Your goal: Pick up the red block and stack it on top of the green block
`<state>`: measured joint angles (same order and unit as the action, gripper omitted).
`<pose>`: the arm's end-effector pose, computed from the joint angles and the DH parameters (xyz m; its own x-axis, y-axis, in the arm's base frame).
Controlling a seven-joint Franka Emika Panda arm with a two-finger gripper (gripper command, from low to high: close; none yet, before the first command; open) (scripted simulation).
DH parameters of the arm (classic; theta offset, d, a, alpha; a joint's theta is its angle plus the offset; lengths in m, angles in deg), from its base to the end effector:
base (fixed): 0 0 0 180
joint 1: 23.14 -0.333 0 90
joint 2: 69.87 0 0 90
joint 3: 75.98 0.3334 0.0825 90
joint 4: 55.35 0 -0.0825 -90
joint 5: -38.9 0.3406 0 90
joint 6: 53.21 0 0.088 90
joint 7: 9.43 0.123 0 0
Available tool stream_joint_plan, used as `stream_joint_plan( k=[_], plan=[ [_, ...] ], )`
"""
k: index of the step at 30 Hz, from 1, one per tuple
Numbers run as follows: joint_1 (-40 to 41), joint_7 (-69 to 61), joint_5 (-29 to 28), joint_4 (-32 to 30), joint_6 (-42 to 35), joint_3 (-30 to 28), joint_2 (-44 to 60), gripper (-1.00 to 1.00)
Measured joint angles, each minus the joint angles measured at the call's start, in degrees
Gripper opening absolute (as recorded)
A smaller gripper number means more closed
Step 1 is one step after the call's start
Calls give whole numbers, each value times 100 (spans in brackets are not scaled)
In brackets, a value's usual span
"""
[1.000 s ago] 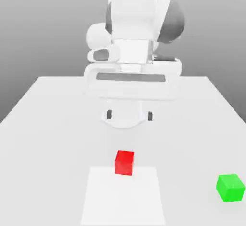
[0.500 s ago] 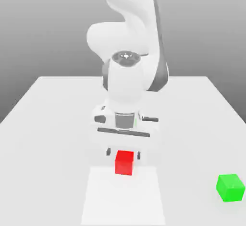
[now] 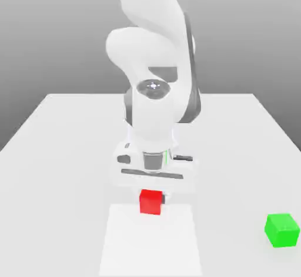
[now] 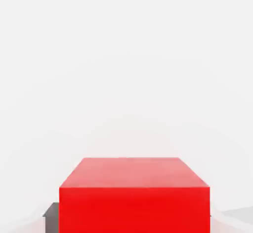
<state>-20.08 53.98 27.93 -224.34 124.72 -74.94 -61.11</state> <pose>0.3154 0.0051 0.1901 0.5810 -0.8139 0.0056 -0.8139 -0.5810 -0.0005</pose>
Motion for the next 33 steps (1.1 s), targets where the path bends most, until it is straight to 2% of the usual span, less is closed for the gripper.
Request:
stream_joint_plan(
  k=[9,20,26,33],
  plan=[
    [19,-273,434,-41,-769,176,-828,-100],
    [-379,-865,1152,-214,-1539,18,-1735,-100],
    [-1423,-1848,1585,921,-2159,563,-1150,-100],
    [-2363,-2485,1121,2377,-2813,1010,-361,-100]
  ],
)
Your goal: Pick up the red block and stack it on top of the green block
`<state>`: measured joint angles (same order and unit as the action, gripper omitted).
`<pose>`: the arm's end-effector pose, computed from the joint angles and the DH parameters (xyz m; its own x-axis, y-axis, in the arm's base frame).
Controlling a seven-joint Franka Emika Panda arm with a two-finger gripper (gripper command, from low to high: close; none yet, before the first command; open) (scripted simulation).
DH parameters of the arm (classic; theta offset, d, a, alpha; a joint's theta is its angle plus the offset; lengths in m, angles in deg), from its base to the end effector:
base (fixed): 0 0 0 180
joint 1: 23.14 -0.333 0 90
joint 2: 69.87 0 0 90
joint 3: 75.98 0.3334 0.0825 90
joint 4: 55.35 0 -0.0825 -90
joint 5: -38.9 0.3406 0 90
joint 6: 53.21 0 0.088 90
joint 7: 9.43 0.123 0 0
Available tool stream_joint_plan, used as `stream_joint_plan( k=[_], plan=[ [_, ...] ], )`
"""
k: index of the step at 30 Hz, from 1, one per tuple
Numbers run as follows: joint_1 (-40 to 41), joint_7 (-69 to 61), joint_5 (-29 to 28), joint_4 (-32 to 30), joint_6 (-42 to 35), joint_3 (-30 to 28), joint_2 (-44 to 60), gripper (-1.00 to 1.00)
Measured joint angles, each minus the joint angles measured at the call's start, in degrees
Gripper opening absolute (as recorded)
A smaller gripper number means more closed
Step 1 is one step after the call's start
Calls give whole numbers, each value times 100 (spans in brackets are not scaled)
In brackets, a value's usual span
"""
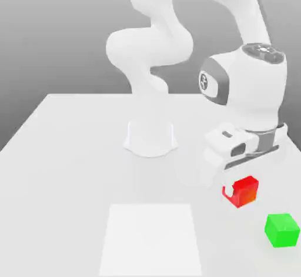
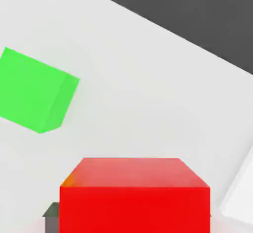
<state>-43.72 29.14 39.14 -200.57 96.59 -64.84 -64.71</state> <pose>0.3732 0.2313 0.2792 0.9922 -0.1234 -0.0188 -0.1236 -0.9923 -0.0099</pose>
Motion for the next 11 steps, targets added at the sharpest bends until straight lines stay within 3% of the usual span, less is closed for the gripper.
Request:
stream_joint_plan(
  k=[3,7,8,11],
  plan=[
    [-243,-91,-346,505,-94,116,382,-100],
    [-417,126,-732,634,527,-55,1142,-100],
    [-449,160,-783,642,627,-92,1254,100],
    [-449,160,-783,642,627,-92,1254,100]
  ],
)
